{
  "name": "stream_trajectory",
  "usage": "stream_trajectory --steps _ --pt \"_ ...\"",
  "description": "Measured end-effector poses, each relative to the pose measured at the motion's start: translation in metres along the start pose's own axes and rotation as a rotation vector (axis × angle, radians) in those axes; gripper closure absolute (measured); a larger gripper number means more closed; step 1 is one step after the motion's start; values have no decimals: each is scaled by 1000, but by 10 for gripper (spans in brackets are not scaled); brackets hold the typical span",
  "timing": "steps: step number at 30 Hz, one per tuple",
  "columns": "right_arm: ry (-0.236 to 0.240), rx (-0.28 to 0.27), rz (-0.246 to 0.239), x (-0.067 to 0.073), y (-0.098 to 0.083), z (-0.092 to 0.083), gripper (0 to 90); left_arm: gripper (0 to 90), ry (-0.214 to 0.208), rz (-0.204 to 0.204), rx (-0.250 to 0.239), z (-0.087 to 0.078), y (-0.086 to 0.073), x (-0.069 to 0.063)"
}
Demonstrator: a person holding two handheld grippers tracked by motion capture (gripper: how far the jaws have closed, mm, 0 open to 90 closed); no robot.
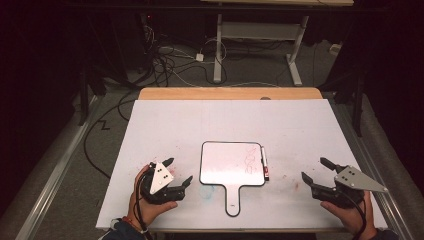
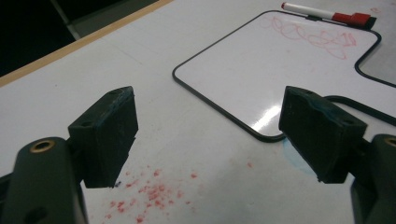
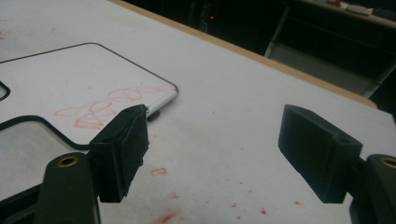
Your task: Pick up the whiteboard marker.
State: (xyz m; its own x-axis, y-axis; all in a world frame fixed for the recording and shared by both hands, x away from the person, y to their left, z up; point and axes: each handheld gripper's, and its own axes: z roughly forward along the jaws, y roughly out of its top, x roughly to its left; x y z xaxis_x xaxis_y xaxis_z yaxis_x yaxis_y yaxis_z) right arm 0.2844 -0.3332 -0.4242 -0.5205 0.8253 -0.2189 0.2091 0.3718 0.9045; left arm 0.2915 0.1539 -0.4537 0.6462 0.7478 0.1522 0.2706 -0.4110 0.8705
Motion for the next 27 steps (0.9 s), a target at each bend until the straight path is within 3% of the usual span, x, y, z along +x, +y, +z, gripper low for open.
stream_trajectory --steps 10,15,21,22,27 --pt "66 55 7 4 -2 11 249 188 2 34 31 5 -4 4" --pt "116 91 13 10 -3 17 256 195 -12 20 40 3 -6 3" --pt "135 106 23 13 2 25 278 198 -14 41 76 8 -7 1" --pt "160 127 38 13 5 33 328 198 -19 39 83 9 -8 1" --pt "215 197 83 12 10 55 382 198 -19 44 95 11 -8 0"
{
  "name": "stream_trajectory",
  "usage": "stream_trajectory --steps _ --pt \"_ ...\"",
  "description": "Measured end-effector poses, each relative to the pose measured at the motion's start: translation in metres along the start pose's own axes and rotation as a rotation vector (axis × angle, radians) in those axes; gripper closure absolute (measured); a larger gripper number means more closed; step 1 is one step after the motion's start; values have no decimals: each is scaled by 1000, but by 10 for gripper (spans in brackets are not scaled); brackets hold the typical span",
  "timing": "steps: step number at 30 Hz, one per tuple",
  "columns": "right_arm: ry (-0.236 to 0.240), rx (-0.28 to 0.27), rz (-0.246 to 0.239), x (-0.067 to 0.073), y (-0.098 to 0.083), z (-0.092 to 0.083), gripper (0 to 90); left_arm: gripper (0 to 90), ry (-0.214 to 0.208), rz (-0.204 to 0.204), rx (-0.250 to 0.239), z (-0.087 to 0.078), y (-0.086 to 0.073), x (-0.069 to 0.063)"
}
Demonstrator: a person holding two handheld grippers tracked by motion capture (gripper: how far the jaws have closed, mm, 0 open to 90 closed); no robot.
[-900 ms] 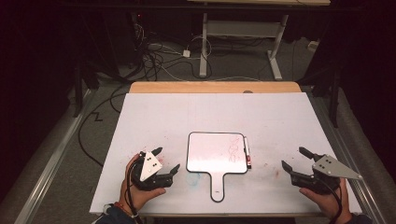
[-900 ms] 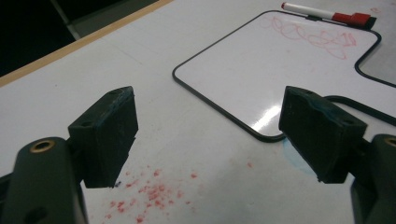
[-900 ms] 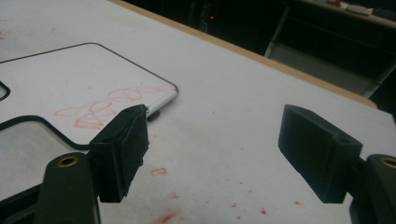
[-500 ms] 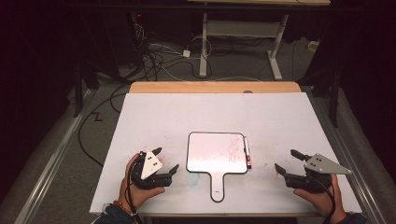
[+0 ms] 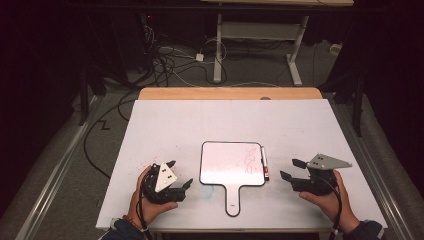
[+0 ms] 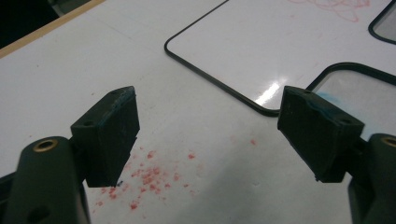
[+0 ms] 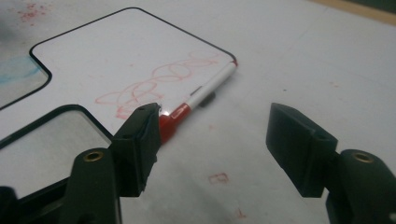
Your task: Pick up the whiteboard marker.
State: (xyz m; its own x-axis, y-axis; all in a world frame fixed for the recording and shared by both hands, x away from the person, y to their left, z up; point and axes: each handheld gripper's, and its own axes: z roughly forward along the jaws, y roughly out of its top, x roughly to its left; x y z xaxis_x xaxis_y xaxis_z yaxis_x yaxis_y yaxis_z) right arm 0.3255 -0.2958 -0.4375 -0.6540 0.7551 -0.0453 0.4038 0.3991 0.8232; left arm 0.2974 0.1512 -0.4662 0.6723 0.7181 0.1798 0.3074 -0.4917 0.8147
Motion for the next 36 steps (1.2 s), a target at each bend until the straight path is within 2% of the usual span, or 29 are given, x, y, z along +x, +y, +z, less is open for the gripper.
stream_trajectory --steps 2,4,6,8,11,18,20,23,26,27,34,36 --pt "30 35 36 -3 7 9 396 198 1 9 13 2 0 -1" --pt "63 46 75 -6 16 19 409 198 4 19 23 3 0 -2" --pt "58 71 102 -11 25 32 430 199 5 32 17 4 1 -2" --pt "83 95 157 -18 32 46 437 199 1 31 26 4 1 -3" --pt "98 137 203 -26 40 66 456 199 -1 35 35 5 0 -3" --pt "136 230 275 -35 44 102 529 201 -4 39 46 6 -2 -4" --pt "133 240 280 -36 44 106 563 202 -6 38 49 6 -2 -4" --pt "141 247 300 -36 43 114 687 203 -5 48 51 6 -2 -4" --pt "162 241 300 -35 43 113 771 203 -10 48 53 7 -2 -5" --pt "149 245 286 -33 44 112 808 204 -12 50 56 7 -2 -5" --pt "135 247 249 -33 43 111 818 205 -21 50 63 9 0 -6" --pt "133 231 234 -32 45 108 818 209 -32 34 58 9 0 -5"
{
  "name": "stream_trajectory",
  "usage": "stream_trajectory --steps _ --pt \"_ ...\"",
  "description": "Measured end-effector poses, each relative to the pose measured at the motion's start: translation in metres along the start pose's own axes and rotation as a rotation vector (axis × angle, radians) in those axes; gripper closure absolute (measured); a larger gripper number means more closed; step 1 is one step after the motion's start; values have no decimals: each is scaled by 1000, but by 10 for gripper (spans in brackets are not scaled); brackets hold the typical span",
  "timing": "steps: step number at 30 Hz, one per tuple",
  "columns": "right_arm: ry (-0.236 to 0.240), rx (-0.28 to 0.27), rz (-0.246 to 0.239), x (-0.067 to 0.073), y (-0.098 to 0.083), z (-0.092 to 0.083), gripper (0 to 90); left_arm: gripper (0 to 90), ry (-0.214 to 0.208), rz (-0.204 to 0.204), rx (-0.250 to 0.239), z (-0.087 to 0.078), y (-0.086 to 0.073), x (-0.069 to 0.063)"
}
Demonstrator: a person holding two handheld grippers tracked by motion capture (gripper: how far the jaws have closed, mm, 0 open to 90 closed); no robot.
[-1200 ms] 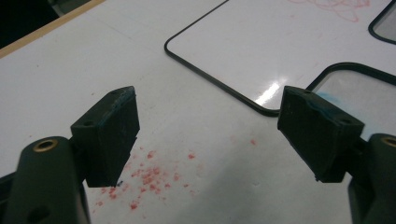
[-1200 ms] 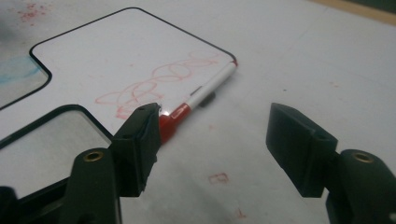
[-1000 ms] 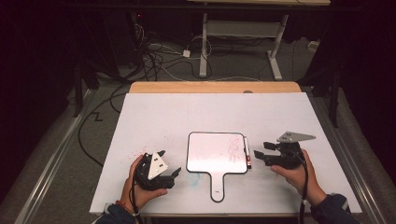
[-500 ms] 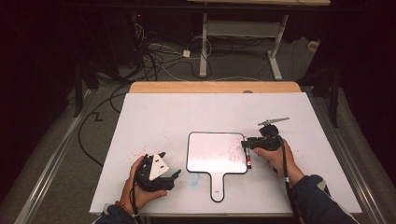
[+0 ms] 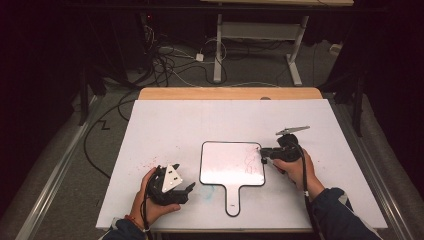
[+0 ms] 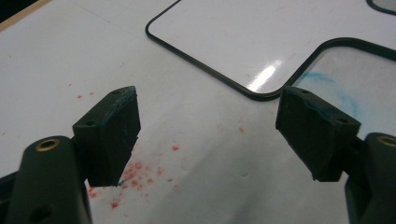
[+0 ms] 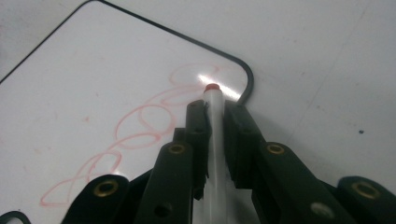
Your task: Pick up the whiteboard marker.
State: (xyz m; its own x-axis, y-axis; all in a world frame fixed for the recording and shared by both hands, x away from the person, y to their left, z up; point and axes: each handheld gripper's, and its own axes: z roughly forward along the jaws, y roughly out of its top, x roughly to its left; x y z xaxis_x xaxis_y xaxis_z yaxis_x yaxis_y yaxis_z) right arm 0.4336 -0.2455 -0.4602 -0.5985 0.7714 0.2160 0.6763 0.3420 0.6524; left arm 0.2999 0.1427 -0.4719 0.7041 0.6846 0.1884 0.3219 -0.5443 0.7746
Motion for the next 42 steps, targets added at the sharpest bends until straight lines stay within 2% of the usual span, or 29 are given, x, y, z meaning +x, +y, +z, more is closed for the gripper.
stream_trajectory --steps 1,2,5,6,7,8,9,10,11,12,13,16,17,18,19,20,22,23,24,25,31,33,38,42 --pt "-8 -14 -9 2 1 -3 818 210 -10 -17 2 0 1 0" --pt "-8 -33 -22 4 2 -6 818 210 -10 -17 2 0 1 0" --pt "8 -92 -47 13 5 -19 818 223 -55 -61 -52 2 15 0" --pt "23 -118 -56 16 6 -23 818 232 -55 -61 -52 2 15 0" --pt "26 -144 -68 21 7 -28 818 242 -107 -105 -95 5 27 1" --pt "26 -144 -68 21 7 -28 818 249 -107 -105 -95 5 27 1" --pt "60 -200 -73 28 8 -35 818 253 -168 -142 -137 10 40 0" --pt "62 -215 -77 32 8 -37 818 256 -201 -156 -155 14 47 -1" --pt "70 -229 -83 36 8 -38 818 261 -224 -159 -165 18 55 -4" --pt "70 -229 -83 36 8 -38 818 262 -224 -159 -165 18 55 -4" --pt "100 -270 -108 46 8 -41 818 268 -267 -148 -183 27 72 -13" --pt "122 -312 -123 57 7 -46 818 281 -336 -149 -212 42 96 -27" --pt "128 -328 -129 60 6 -48 818 289 -344 -151 -220 47 103 -32" --pt "128 -328 -129 60 6 -48 818 304 -344 -151 -220 47 103 -32" --pt "131 -366 -141 66 5 -52 818 329 -360 -138 -233 56 114 -42" --pt "129 -373 -142 67 4 -54 818 339 -371 -139 -240 60 118 -47" --pt "136 -384 -140 68 3 -55 818 357 -382 -148 -244 64 123 -50" --pt "149 -405 -133 68 2 -58 818 379 -424 -176 -257 72 129 -54" --pt "155 -408 -134 68 1 -59 818 390 -424 -176 -257 72 129 -54" --pt "156 -408 -134 69 0 -60 818 395 -450 -193 -268 78 135 -57" --pt "153 -434 -131 68 -2 -64 818 481 -491 -234 -283 92 142 -63" --pt "144 -441 -126 67 -3 -66 818 528 -484 -222 -285 93 143 -65" --pt "146 -460 -117 67 -5 -69 818 644 -456 -225 -288 95 143 -64" --pt "138 -475 -136 69 -5 -72 816 730 -421 -212 -281 93 141 -61"
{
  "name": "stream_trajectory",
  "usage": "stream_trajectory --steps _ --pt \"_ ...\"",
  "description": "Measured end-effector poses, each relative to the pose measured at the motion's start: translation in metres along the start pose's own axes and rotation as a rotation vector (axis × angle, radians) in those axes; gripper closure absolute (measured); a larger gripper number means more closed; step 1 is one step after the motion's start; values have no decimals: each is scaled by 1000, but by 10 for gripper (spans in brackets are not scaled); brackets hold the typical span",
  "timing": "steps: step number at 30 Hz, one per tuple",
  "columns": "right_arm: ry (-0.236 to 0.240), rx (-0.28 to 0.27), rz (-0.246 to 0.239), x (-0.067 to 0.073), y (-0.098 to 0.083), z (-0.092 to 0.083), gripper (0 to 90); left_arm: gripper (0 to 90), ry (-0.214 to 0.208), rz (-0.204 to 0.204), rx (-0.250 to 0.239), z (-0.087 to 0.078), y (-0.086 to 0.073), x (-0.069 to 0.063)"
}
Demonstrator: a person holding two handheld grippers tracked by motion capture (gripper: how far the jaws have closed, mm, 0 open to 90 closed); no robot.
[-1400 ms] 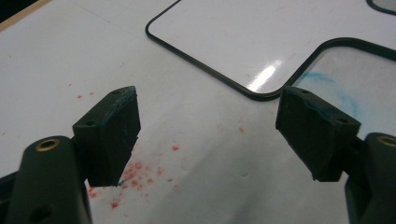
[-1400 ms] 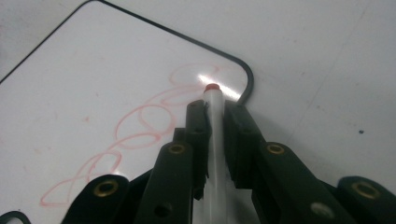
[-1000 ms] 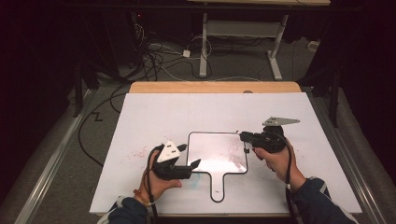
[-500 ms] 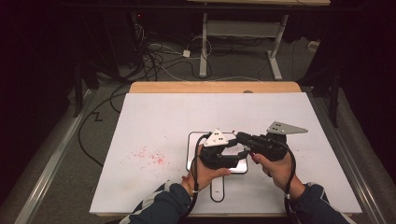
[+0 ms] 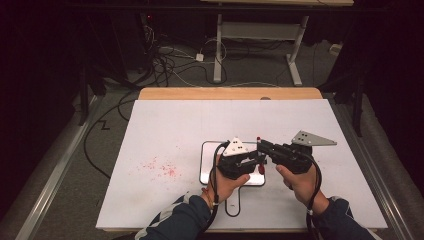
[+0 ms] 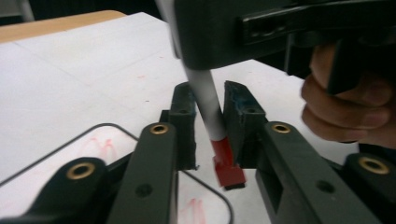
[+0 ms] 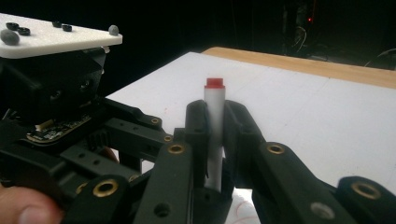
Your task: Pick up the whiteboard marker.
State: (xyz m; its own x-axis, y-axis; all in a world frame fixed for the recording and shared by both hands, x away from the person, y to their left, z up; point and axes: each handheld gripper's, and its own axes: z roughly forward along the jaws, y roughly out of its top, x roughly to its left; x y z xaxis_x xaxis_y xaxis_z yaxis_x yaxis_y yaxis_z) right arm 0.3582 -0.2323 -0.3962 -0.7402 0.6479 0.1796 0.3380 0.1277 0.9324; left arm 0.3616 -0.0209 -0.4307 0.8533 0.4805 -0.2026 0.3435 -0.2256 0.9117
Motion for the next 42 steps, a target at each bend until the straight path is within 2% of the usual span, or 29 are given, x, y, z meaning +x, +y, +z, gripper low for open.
stream_trajectory --steps 3,6,9,12,14,18,20,22,25,26,27,29,30,35,37,40,42 --pt "-1 4 -5 1 0 0 813 756 24 21 10 -1 -1 0" --pt "-2 10 -17 2 0 1 809 783 27 24 12 -1 -1 1" --pt "2 21 -15 2 0 2 800 785 38 62 18 -1 -2 0" --pt "-6 31 -23 3 -1 4 776 786 46 79 20 0 -2 0" --pt "-17 35 -30 3 0 4 677 786 46 86 28 1 -2 2" --pt "-69 15 -46 1 4 -4 507 786 55 97 17 4 2 14" --pt "-81 1 -45 -4 5 -13 469 786 43 85 8 8 5 23" --pt "-99 -7 -69 -9 5 -23 446 786 50 96 6 11 7 27" --pt "-128 -4 -123 -16 1 -36 440 786 60 105 12 26 18 46" --pt "-128 -4 -123 -16 1 -36 440 786 60 105 12 26 18 46" --pt "-130 11 -124 -22 -4 -43 436 786 71 92 17 36 22 57" --pt "-133 25 -125 -27 -9 -47 430 786 102 112 54 47 23 66" --pt "-135 34 -124 -29 -12 -49 428 786 114 109 63 52 22 70" --pt "-127 68 -137 -35 -22 -54 425 787 164 133 121 70 19 76" --pt "-117 78 -146 -35 -24 -54 424 786 167 140 130 74 18 77" --pt "-108 88 -158 -33 -25 -53 421 787 152 137 125 78 18 77" --pt "-104 93 -181 -31 -25 -52 419 787 125 128 116 80 18 77"
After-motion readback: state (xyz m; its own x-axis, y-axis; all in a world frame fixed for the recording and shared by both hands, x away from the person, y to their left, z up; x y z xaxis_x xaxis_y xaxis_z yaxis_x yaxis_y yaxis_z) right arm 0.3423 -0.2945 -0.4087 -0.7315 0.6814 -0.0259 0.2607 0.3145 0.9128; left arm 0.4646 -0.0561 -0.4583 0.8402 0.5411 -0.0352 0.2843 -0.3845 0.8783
